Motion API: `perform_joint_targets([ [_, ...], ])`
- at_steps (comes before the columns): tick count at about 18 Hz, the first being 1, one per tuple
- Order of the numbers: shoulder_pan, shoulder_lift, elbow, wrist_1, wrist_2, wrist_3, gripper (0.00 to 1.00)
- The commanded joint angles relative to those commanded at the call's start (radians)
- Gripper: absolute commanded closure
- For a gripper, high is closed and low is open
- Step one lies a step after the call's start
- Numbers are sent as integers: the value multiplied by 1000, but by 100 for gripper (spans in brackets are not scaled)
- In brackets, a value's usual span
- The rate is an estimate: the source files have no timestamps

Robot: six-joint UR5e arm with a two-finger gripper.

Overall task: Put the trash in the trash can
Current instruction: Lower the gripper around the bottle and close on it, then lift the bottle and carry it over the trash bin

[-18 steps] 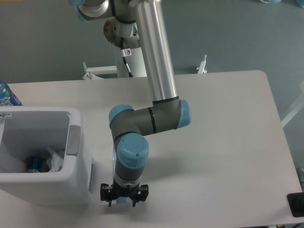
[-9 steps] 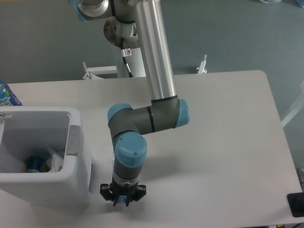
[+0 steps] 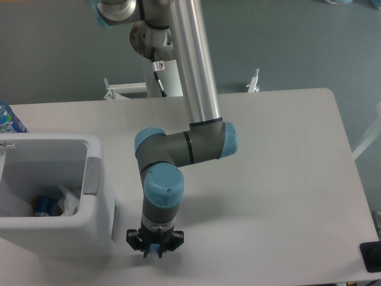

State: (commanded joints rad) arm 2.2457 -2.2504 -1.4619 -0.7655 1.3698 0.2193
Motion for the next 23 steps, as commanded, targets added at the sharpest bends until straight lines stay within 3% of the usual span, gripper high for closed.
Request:
perform_joint_targets([
  [4,50,84,-3,0,-5,28,87],
  [6,81,136,29,8,-8,25,87],
  [9,147,192,138,18,-50,8,87],
  [12,224,216,257,20,-168,-119,87],
  [14,256,232,305,21,-196,-170,87],
  [16,258,244,331,44,-201,-225,87],
  [19,245,279,322,48,-202,-277,87],
  [23,186,310,318,48,-201,-346,87],
])
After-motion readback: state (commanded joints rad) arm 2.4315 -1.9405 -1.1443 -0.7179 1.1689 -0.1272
